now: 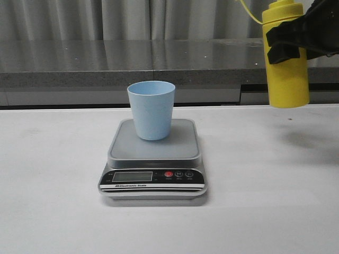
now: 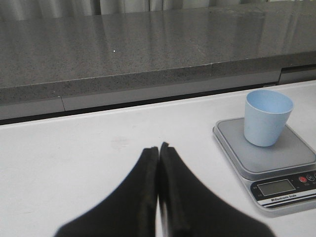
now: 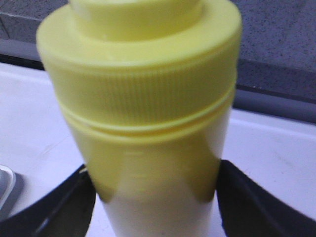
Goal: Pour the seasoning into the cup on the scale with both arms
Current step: 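Lower the yellow bottle onto the table and open the right gripper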
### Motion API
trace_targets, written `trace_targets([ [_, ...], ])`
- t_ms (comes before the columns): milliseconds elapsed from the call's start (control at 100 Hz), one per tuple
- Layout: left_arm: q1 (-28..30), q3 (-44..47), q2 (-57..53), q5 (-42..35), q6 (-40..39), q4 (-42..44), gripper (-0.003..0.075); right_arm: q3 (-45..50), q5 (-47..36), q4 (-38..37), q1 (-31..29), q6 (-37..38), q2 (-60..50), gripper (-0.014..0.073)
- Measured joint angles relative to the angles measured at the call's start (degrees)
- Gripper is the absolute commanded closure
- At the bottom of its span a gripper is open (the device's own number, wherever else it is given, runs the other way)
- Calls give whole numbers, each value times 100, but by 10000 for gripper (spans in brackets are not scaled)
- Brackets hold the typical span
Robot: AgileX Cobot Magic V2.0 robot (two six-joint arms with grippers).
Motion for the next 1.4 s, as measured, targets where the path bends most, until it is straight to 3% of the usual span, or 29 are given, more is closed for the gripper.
trace_targets([
  [130,0,0,0,0,0,0,741,155,-161,1654,-17,-1890,-14,340],
  [260,0,0,0,0,0,0,741,642,-833,3276,-17,-3572,-14,340],
  [430,0,0,0,0,0,0,741,1273,-1841,4859,-17,-4786,-14,340],
  [550,0,0,0,0,0,0,741,1517,-2282,5258,-17,-4963,85,340],
  [890,0,0,0,0,0,0,741,1639,-2893,5459,-21,-5011,667,328],
  [940,0,0,0,0,0,0,741,1650,-2893,5482,-21,-5011,676,282],
  [1090,0,0,0,0,0,0,741,1665,-2917,5493,-21,-5011,676,15],
  [1160,0,0,0,0,0,0,741,1665,-2931,5493,-21,-5011,676,-71],
  [1400,0,0,0,0,0,0,741,1749,-2980,5506,-21,-5011,676,-54],
])
